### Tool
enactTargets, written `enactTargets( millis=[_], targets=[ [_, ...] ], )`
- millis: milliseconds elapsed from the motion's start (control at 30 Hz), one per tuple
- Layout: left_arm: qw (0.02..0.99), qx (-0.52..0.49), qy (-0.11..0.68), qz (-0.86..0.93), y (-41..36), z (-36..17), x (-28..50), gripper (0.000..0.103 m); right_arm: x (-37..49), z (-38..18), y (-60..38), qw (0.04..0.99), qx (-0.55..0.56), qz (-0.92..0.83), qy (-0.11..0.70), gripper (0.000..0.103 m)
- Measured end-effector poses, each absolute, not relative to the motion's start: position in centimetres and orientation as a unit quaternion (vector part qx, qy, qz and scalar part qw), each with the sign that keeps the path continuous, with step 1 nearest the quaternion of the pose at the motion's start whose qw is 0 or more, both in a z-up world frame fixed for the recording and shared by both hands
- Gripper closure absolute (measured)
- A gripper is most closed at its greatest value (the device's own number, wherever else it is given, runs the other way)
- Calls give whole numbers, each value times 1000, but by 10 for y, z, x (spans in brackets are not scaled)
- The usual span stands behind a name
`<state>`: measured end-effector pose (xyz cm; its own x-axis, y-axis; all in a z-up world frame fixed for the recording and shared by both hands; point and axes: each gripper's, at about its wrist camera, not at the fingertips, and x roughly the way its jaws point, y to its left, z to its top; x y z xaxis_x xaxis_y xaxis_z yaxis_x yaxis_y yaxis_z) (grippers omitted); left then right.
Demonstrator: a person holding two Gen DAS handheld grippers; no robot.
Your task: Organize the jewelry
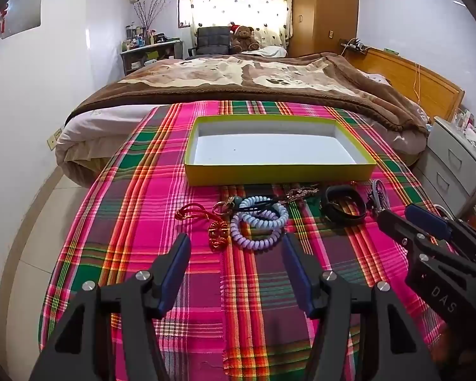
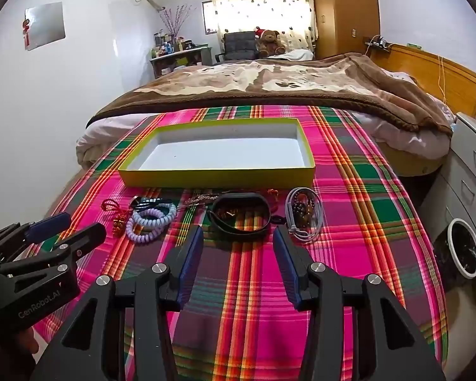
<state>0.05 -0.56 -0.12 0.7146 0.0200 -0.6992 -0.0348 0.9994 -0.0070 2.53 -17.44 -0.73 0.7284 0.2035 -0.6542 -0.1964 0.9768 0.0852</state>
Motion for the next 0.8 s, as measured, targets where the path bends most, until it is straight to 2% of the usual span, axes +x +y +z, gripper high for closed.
enactTargets(
  millis=[800],
  targets=[
    [923,-20,384,17,7,-2,2,42,22,-4,-168,931,-9,98,351,56]
  ],
)
